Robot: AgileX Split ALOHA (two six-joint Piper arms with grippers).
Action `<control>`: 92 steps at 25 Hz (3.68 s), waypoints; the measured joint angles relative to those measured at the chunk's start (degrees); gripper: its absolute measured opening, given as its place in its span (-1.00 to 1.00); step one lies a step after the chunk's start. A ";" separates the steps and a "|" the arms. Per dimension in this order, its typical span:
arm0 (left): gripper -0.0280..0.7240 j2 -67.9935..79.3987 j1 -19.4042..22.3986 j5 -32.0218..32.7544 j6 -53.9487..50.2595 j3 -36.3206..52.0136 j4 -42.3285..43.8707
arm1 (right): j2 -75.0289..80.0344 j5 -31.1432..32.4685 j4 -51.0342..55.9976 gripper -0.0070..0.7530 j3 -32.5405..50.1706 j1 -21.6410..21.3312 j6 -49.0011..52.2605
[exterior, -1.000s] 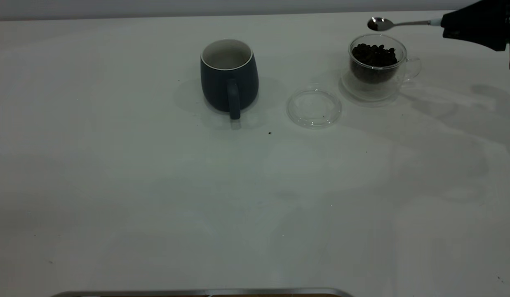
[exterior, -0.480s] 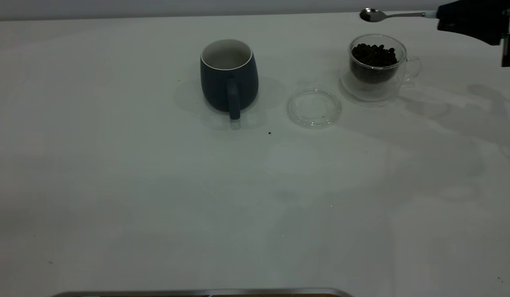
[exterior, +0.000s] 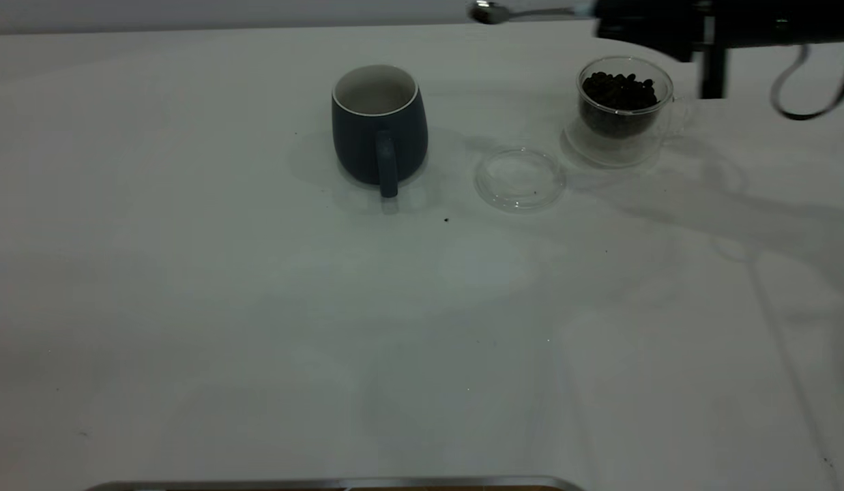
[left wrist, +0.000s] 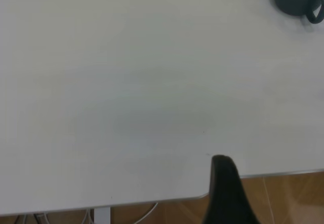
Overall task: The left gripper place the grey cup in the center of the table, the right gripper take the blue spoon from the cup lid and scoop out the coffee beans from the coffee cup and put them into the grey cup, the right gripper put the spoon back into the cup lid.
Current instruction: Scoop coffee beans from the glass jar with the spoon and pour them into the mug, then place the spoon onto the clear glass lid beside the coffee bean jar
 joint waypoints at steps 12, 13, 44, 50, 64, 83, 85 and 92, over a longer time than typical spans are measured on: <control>0.48 0.00 0.00 0.00 0.00 0.00 0.00 | 0.00 -11.20 1.54 -0.71 -5.23 11.29 1.73; 0.48 0.00 0.00 0.00 0.00 0.00 0.00 | 0.00 -12.62 1.61 -0.71 -5.78 11.71 1.73; 0.48 0.00 0.00 0.00 0.00 0.00 0.00 | -11.89 -16.63 -5.95 -0.71 -2.52 11.07 -17.29; 0.48 0.00 0.00 0.00 0.00 0.00 0.00 | -14.72 -16.09 -8.86 -0.71 6.73 4.25 -1.66; 0.48 0.00 0.00 0.00 0.00 0.00 0.00 | -9.52 -23.93 2.35 -0.71 17.12 1.38 -5.07; 0.48 0.00 0.00 0.00 0.00 0.00 0.00 | 6.14 -18.54 2.48 -0.71 4.18 1.52 -8.62; 0.48 0.00 0.00 0.00 0.00 0.00 0.00 | 6.42 -18.48 2.48 -0.69 3.95 1.52 -9.22; 0.48 0.00 0.00 0.00 0.00 0.00 0.00 | 6.55 -17.37 2.48 -0.18 3.90 1.52 -12.30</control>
